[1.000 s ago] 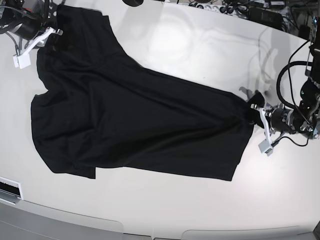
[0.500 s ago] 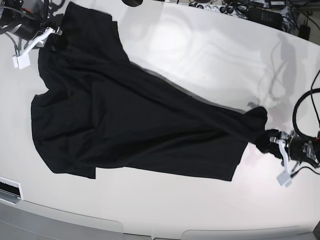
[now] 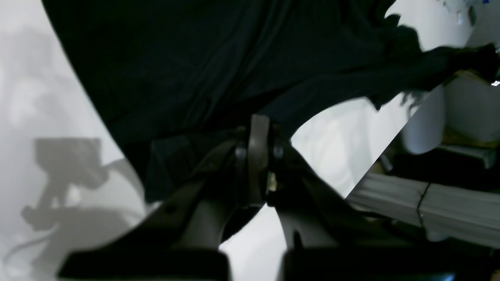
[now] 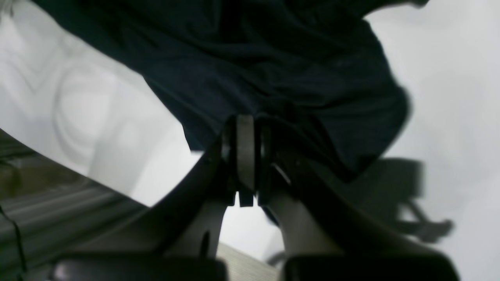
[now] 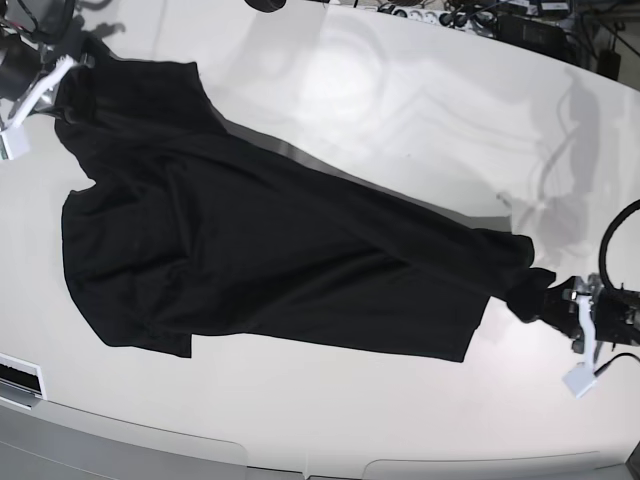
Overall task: Layout the t-shirt on the table in an organized manner, then fold the t-shirt properly
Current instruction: 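Lift the shirt with both grippers and stretch it taut between them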
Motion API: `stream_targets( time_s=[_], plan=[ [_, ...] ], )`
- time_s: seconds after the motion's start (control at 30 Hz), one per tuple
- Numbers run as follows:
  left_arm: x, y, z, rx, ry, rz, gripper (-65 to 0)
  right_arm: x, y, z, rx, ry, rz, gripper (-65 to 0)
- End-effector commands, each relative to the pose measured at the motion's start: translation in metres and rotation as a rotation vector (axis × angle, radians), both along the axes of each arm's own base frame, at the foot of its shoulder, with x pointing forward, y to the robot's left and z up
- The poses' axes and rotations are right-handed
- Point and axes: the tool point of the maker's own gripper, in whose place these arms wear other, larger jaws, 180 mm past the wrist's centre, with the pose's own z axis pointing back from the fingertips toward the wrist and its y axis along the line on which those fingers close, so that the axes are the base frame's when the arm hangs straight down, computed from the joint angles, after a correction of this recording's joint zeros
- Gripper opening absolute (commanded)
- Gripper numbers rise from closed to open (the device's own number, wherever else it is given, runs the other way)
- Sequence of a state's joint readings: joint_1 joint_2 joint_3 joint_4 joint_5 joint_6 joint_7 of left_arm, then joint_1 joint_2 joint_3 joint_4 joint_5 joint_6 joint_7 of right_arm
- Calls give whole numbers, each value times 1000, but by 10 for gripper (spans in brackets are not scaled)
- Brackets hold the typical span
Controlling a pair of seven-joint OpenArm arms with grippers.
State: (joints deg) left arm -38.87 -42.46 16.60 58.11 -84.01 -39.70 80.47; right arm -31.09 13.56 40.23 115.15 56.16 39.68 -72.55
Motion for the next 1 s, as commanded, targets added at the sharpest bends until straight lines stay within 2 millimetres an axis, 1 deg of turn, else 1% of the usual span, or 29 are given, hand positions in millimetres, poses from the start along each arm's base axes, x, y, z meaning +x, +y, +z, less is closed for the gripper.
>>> stream_targets(
  time_s=[0.0,0.1,0.17,0.3,0.43,0.53,0.6,0.67,0.73,0.87,0.97],
  plan=[
    [7,11,21,8,-57,8,-650,2,-1,12,-27,-32,30,-650],
    [3,22,26,44,-68,7,-650,-6,-4,18,-77,-15,74,-650],
    [-3,28,24,78,-54,-5,-650,-11,-4,20,-99,-3,94,-650],
    [-17,31,9,126,2,-40,-650,-14,-3,24,-119,2,116,-650],
    [-34,27,-13,149,71,-79,-650,-21,-4,22,-139,41,131,-650],
    [-51,25,-31,164,133,-106,-650,-22,-3,22,-138,44,133,-650],
    [-62,25,-38,175,159,-124,-650,-22,-3,21,-138,45,133,-650],
    [-74,26,-43,192,178,-150,-650,-29,-4,18,-139,72,136,-650],
    [-88,27,-45,209,191,-179,-650,-39,-3,15,-134,103,140,-650],
    [-120,29,-44,250,210,-260,-650,-65,6,11,-75,181,165,-650],
    [-138,29,-39,277,209,-323,-650,-74,14,13,-28,192,173,-650]
  ],
)
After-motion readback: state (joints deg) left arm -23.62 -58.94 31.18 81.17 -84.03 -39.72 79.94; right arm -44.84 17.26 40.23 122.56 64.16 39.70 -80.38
